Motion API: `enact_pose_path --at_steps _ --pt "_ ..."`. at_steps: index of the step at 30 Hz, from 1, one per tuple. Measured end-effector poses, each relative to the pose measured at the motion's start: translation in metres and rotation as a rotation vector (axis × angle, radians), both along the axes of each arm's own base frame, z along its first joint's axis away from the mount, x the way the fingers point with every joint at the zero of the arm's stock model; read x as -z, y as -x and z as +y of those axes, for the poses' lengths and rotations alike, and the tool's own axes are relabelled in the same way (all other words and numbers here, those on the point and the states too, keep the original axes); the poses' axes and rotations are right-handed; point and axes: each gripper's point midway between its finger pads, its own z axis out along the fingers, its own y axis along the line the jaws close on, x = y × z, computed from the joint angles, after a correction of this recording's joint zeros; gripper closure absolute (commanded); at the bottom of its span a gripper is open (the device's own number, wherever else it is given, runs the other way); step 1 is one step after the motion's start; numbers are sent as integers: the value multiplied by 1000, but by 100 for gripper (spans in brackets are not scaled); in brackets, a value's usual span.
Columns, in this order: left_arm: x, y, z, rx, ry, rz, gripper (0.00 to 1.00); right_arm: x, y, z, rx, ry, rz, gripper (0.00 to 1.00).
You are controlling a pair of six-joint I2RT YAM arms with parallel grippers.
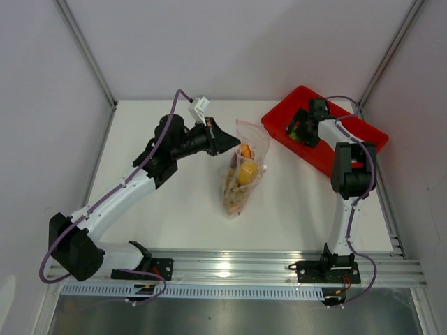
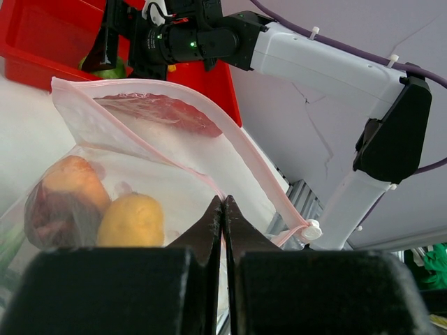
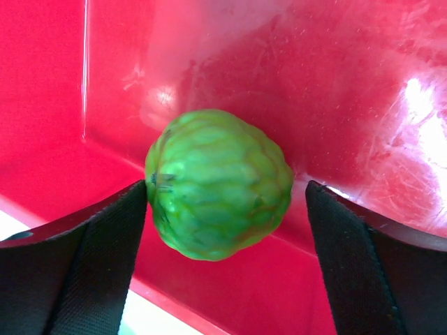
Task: Place the food in the zip-top bag and seal the zipper
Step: Pick up the fake fruit from the bin.
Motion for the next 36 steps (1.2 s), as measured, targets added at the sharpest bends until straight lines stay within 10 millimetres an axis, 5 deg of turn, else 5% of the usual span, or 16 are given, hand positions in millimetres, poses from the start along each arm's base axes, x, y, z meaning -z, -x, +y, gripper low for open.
enact_pose_path --at_steps 2,9,15,19,24,30,36 --pt "0 0 0 -1 0 0 100 0 -2 -3 6 0 -5 12" --pt "0 -2 3 -6 1 2 99 2 -8 -10 23 -22 -22 67" --pt "2 -5 2 -9 2 12 99 0 -9 -14 33 -32 -25 86" --pt "5 -6 0 -1 13 23 99 -20 -5 -17 35 -18 -43 99" --pt "12 -8 -4 14 14 39 99 -96 9 -17 26 -3 -171 100" --pt "25 -9 -7 34 -12 61 99 -214 70 10 -46 8 -410 100" --pt "34 -7 -6 45 -46 69 100 -262 131 62 -203 -10 -519 100"
